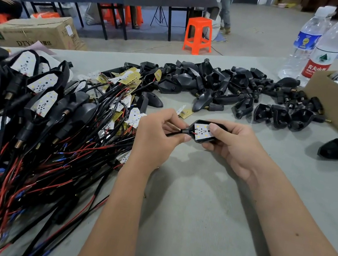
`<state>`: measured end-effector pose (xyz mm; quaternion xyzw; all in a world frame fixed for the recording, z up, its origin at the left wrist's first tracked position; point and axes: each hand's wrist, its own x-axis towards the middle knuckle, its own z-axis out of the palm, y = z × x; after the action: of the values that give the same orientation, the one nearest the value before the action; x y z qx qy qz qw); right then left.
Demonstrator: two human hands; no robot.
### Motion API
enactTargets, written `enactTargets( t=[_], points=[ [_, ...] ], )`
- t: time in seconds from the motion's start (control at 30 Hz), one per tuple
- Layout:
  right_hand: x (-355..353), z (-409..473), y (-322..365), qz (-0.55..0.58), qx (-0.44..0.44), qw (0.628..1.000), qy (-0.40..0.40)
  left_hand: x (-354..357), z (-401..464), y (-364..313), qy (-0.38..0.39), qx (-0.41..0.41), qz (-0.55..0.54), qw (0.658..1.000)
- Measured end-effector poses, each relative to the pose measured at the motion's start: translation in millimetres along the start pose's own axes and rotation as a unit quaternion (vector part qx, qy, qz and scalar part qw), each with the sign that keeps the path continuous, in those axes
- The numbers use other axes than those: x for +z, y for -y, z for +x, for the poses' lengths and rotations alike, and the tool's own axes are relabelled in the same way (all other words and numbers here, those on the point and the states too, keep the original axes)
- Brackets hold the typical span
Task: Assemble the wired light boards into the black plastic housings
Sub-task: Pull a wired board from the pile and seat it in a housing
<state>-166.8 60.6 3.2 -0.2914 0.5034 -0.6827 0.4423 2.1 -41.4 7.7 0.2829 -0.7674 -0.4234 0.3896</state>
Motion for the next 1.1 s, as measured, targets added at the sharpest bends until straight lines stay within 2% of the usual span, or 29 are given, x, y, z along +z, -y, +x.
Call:
enactTargets(
  t=[0.23, 0.37, 0.47, 0.53, 0.57, 0.63, 0.7, 0.73, 0.8, 0.9, 1.0, 1.1],
  points=[
    [-8.1, -3.1, 5.1, 0.052, 0.046, 0.997, 0.022, -3.8, -1.0, -1.9, 0.024, -0.033, -0.08, 0.996],
    [-6.0, -2.1, 3.1, 0.055, 0.04, 0.998, -0.006, -1.6, -1.1, -1.3, 0.022, -0.018, -0.059, 0.998],
    [2.2, 1.6, -1.1, 0.052, -0.006, 0.994, -0.093, 4.4, 0.1, -3.1, -0.059, 0.056, 0.095, 0.992],
    [1.2, 3.9, -1.0, 0.06, -0.031, 0.986, -0.152, 6.8, 1.0, -8.0, -0.135, 0.067, 0.111, 0.982],
    [-1.6, 4.4, 0.6, 0.067, -0.037, 0.981, -0.176, 7.1, 2.3, -9.3, -0.157, 0.039, 0.082, 0.983],
    [-8.9, 5.4, 3.9, 0.083, -0.04, 0.975, -0.201, 6.1, 5.0, -12.5, -0.13, -0.104, -0.05, 0.985],
    [-14.1, 5.3, 5.5, 0.09, -0.036, 0.975, -0.2, 4.0, 4.8, -17.0, -0.064, -0.271, -0.201, 0.939],
    [-15.3, 4.8, 5.7, 0.089, -0.033, 0.976, -0.197, 2.1, 4.7, -18.0, -0.051, -0.322, -0.26, 0.909],
    [-15.8, 4.0, 5.2, 0.081, -0.031, 0.978, -0.19, -4.8, 5.8, -18.9, -0.088, -0.349, -0.36, 0.861],
    [-18.4, 3.3, 5.0, 0.047, -0.043, 0.98, -0.191, -18.4, 10.8, -16.8, -0.176, -0.3, -0.474, 0.809],
    [-21.2, 4.1, 4.5, -0.03, -0.06, 0.977, -0.203, -27.7, 14.4, -12.1, -0.246, -0.246, -0.445, 0.825],
    [-21.3, 4.1, 2.1, -0.143, -0.064, 0.972, -0.177, -31.8, 13.6, -9.5, -0.318, -0.21, -0.306, 0.872]
  ],
)
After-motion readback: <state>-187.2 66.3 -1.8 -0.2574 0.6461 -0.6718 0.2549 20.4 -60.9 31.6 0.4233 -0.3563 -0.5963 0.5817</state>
